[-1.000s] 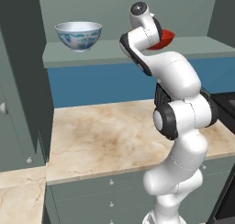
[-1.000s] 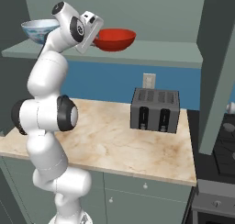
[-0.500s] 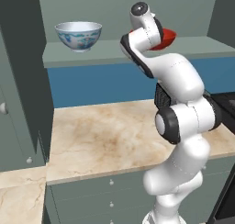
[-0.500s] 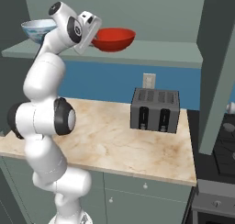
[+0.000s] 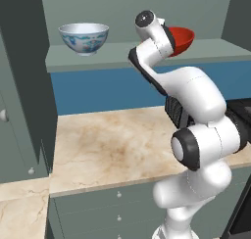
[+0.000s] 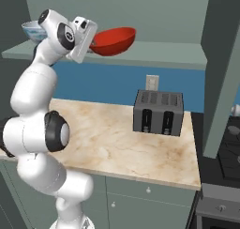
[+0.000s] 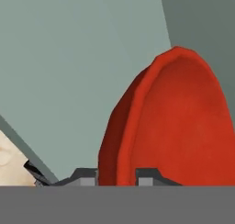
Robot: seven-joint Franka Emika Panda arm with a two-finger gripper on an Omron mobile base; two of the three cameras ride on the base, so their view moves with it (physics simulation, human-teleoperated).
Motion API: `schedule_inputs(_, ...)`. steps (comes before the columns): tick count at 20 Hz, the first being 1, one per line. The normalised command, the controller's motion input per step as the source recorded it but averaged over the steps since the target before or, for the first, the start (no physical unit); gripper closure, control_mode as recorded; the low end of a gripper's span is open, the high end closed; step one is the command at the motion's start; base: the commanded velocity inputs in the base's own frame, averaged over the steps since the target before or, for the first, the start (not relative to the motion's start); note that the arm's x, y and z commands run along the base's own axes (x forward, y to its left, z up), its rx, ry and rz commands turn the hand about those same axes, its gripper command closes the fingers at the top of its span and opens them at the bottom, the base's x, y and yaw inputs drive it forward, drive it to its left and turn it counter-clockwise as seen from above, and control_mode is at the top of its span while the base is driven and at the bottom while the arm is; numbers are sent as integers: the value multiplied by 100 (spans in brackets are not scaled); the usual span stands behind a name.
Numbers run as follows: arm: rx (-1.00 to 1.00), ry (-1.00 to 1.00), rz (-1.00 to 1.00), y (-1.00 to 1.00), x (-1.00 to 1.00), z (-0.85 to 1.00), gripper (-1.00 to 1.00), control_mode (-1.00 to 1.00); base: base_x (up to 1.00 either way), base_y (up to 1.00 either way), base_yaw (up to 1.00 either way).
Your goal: Pick up the bowls from the cabinet and place each bowl in front of a stool on the dining counter.
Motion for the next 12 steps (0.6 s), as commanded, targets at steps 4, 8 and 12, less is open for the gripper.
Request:
schedule_inputs(4,0,-2,2,0,-76,0,100,-100,0,0,0)
schedule_inputs(8,0,0,1,0,-84,1,100,-100,0,0,0)
schedule_inputs(12,0,0,0,0,-98,7,100,-100,0,0,0)
